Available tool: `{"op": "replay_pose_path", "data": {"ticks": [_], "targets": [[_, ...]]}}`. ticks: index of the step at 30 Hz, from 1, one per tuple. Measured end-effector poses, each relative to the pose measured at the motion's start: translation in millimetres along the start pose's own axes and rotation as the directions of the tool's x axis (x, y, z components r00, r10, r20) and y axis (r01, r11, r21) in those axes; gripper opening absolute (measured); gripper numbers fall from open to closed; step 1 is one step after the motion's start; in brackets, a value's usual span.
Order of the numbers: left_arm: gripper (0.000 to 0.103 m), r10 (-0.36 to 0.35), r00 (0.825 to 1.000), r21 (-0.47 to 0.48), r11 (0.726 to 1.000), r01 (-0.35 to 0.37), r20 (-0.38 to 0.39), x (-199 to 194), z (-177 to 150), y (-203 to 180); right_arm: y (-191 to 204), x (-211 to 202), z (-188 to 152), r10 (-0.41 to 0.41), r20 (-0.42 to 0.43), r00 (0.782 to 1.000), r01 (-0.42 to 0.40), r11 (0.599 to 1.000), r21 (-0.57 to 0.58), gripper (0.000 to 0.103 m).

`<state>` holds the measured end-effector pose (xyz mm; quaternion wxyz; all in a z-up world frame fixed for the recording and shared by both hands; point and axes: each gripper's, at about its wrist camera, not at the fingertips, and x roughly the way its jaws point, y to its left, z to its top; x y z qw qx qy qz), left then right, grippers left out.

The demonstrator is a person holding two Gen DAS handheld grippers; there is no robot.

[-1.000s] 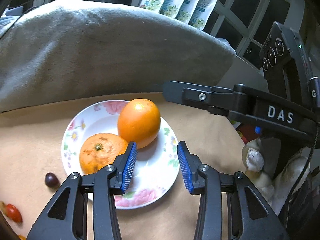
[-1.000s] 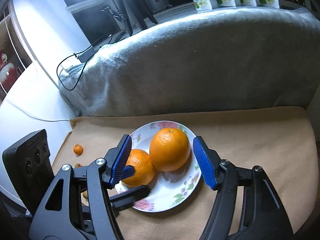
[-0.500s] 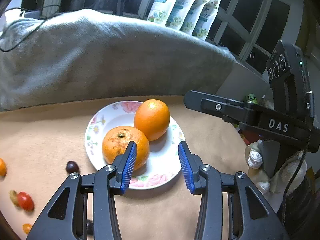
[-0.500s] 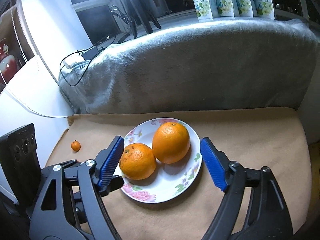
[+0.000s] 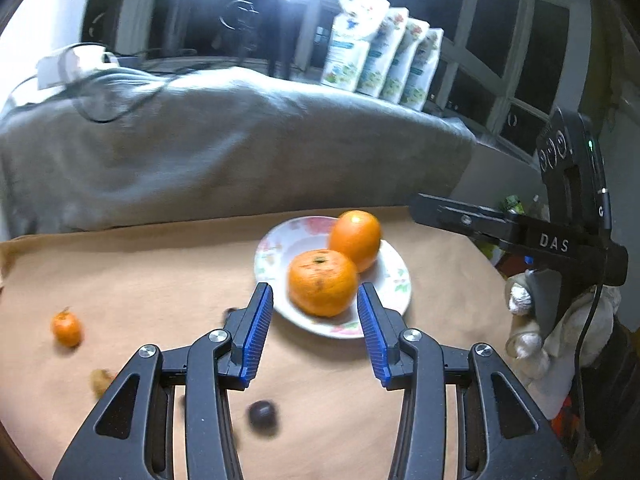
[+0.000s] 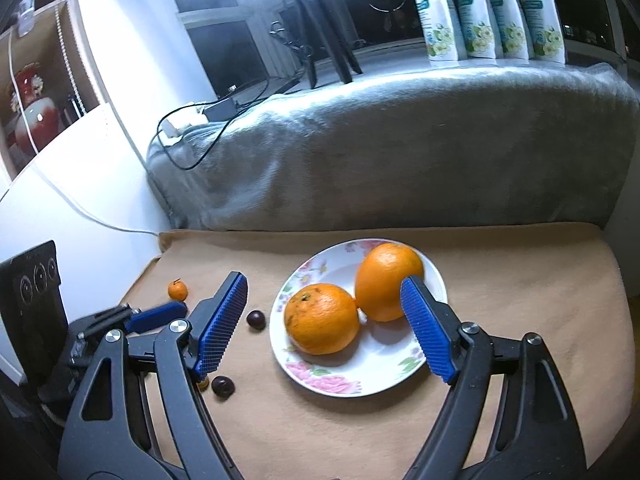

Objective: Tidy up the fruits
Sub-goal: 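Move the right gripper back toward the small fruits while the left gripper approaches the tomato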

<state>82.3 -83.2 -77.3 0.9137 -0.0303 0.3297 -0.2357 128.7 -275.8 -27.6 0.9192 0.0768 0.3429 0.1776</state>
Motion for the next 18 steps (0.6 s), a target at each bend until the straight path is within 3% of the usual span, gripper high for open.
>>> {"op": "replay_pose_path", "data": {"ticks": [9, 18], "targets": [[0.043, 0.137, 0.991, -0.090, 0.987, -0.135, 0.011, -39, -16, 72, 34, 7, -17, 0.027, -0.040, 0.999, -0.031, 0.995, -0.093, 0.082], [0.037, 0.194, 0.981, -0.167, 0.966, -0.195, -0.021, -57, -43, 121, 70, 20, -40, 0.053, -0.093, 0.994, -0.068, 0.983, -0.170, 0.082]]}}
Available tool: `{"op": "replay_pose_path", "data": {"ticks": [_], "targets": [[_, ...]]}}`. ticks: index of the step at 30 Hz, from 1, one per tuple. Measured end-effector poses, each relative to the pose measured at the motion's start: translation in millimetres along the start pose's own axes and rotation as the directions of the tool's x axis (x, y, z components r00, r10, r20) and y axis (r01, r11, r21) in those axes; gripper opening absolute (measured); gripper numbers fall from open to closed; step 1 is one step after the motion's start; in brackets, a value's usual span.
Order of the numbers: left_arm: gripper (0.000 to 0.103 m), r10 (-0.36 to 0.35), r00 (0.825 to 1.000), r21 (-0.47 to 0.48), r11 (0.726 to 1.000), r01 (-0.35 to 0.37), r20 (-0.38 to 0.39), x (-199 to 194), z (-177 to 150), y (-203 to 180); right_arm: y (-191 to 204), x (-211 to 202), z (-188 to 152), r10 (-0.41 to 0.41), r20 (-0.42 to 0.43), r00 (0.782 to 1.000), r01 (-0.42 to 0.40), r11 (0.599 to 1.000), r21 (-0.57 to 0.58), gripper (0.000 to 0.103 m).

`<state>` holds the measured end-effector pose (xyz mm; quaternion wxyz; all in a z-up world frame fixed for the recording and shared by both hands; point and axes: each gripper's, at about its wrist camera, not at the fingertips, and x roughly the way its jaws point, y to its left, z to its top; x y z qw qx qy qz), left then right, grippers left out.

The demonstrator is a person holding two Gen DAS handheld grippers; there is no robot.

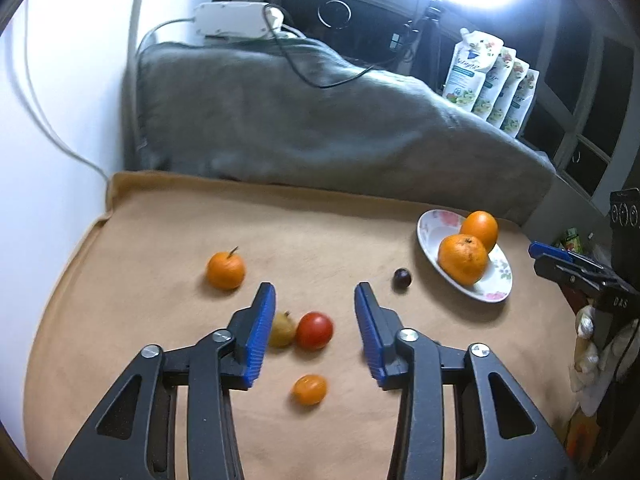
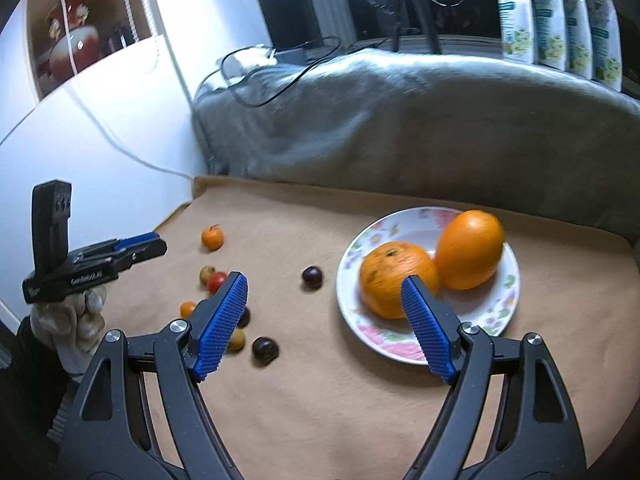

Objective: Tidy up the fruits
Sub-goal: 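Move the right gripper back toward the small fruits while the left gripper approaches the tomato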

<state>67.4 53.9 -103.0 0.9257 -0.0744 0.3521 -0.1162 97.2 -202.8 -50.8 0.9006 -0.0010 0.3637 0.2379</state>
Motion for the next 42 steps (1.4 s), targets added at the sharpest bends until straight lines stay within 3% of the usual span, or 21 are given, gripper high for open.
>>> {"op": "replay_pose_path", "data": {"ticks": [11, 29, 42], "targets": [[0.031, -0.044, 0.997, 0.044, 0.998, 0.047, -0.066, 15, -19, -9, 39, 27, -24, 0.026, -0.118, 0.993, -0.039, 0.994, -0.105, 0.081], [0.024, -0.046, 0.986, 0.139, 0.988, 0.069, -0.163, 50, -25, -20, 79, 64, -42, 0.076, -0.223, 0.972, -0.128, 0.965, -0.230, 0.053], [0.023, 0.009, 0.980, 0.220, 0.975, 0.035, -0.199, 67, -20, -23, 93, 95, -42, 0.092, -0.275, 0.957, -0.169, 0.947, -0.273, 0.052]]}}
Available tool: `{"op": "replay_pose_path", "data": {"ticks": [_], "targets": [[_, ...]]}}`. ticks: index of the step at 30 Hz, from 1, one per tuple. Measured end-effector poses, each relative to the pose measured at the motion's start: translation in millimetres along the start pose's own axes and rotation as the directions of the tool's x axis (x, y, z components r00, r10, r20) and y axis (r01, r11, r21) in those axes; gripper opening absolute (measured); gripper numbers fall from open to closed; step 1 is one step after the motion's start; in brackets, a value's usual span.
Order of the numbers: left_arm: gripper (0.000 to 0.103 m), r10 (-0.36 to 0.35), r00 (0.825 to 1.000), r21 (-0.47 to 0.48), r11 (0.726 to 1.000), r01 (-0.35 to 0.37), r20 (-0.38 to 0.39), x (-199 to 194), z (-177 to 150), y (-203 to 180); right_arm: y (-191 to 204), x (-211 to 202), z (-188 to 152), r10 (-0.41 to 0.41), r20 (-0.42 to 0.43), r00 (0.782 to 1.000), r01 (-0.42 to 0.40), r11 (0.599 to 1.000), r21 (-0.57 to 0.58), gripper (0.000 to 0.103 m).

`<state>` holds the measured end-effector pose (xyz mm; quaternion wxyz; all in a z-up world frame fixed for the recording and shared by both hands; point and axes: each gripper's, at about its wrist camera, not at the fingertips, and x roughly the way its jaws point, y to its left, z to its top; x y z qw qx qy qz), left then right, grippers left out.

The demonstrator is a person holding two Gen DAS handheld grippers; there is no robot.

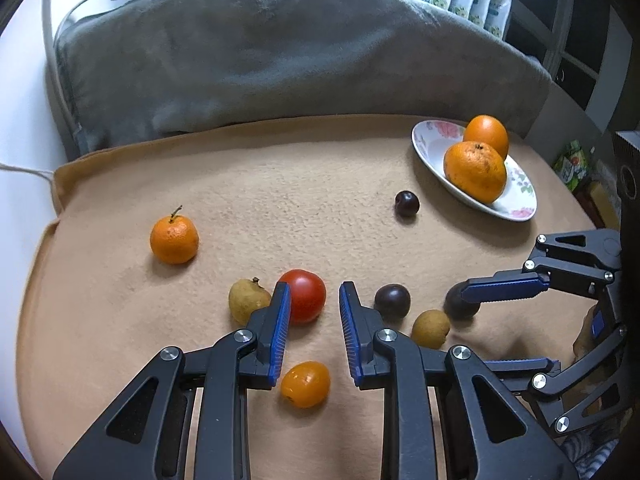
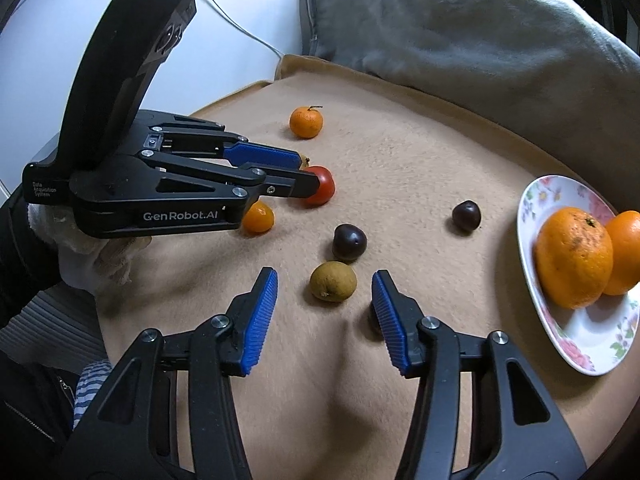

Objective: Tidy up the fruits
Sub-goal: 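Move the right gripper back toward the small fruits while the left gripper approaches the tomato, then hold the red tomato in the left gripper while the right gripper grasps the small brown fruit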

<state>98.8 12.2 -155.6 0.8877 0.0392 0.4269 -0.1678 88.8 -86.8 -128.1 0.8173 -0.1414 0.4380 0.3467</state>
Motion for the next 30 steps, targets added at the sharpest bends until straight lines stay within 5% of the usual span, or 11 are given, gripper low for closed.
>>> {"op": "replay_pose_path", "data": {"ticks": [20, 30], "targets": [[0.029, 0.116, 0.991, 0.192, 0.976, -0.102, -0.064, 22, 7, -12, 4, 19, 8, -0.008, -0.039, 0.999, 0.006, 0.999, -0.044, 0.046], [0.026, 0.139, 0.989, 0.209, 0.970, -0.127, -0.044, 24, 7, -15, 14, 27, 11, -0.093, -0.063, 0.994, 0.085, 0.989, -0.120, 0.030]]}}
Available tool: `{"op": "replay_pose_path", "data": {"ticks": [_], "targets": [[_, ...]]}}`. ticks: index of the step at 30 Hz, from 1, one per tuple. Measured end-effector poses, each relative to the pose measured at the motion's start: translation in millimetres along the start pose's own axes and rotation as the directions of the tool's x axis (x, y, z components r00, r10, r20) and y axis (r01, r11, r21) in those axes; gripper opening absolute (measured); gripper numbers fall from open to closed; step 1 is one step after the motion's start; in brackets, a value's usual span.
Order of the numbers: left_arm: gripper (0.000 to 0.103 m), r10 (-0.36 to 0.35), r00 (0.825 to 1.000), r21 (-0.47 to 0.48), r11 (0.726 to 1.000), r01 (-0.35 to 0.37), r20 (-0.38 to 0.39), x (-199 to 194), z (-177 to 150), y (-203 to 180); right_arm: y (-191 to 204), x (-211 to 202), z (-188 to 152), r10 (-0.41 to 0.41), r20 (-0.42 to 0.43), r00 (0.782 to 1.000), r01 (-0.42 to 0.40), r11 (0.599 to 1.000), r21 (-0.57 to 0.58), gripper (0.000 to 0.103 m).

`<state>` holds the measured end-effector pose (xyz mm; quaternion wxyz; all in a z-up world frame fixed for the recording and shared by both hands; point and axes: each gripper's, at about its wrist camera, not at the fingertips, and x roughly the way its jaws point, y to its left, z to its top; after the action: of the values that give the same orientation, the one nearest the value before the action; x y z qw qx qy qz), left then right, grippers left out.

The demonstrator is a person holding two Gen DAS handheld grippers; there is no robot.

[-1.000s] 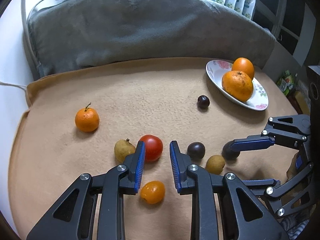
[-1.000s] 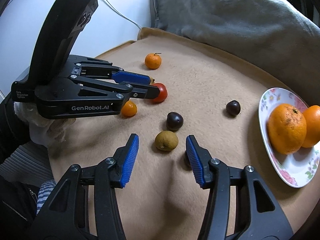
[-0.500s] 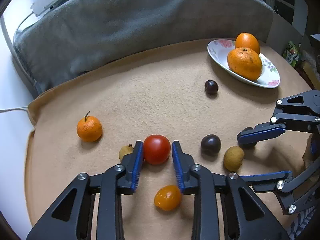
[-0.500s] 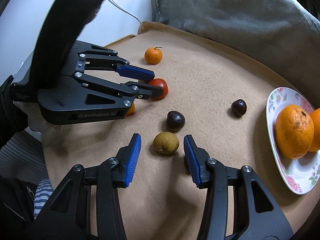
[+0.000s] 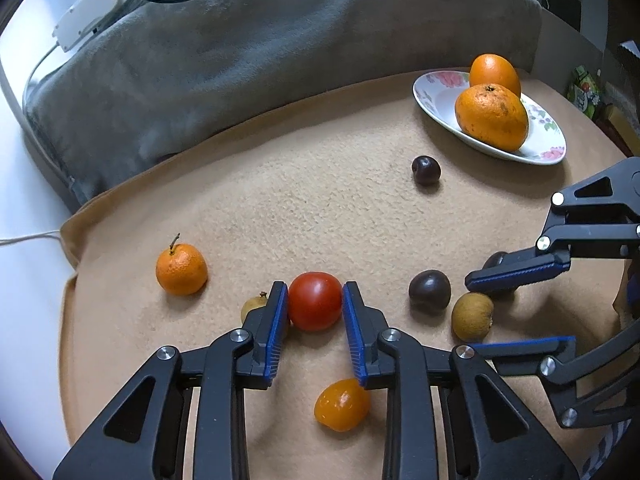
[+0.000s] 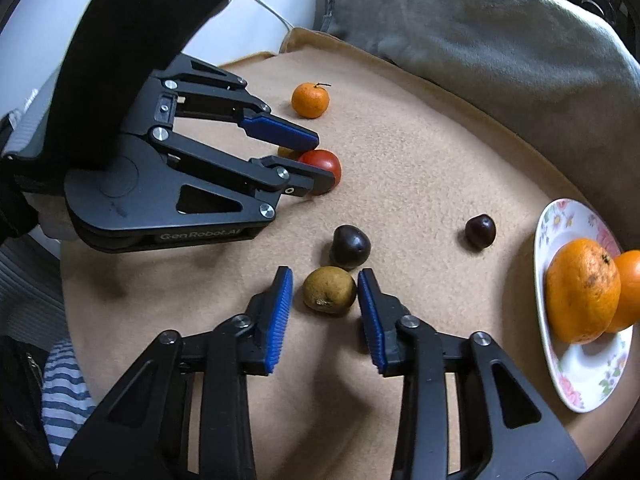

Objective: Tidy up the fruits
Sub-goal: 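Hold the red tomato in the left gripper while the right gripper grasps the small brown fruit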

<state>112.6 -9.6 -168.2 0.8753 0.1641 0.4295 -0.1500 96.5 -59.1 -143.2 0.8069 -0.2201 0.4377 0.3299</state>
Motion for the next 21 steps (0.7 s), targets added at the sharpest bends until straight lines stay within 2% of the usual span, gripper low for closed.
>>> {"op": "replay_pose_path", "data": {"ticks": [7, 21], "targets": [[0.026, -0.003, 1.000, -0.021, 1.000, 0.004, 0.013, 0, -1, 2, -2, 1, 1, 0.002, 0.012, 1.000, -0.002, 1.000, 0.013, 0.030], [0.025, -0.035, 0.998, -0.076, 0.996, 0.039, 0.056, -11, -2, 9, -9, -28, -4, 0.024, 0.090, 0.996, -0.032, 0.995, 0.092, 0.030]]}}
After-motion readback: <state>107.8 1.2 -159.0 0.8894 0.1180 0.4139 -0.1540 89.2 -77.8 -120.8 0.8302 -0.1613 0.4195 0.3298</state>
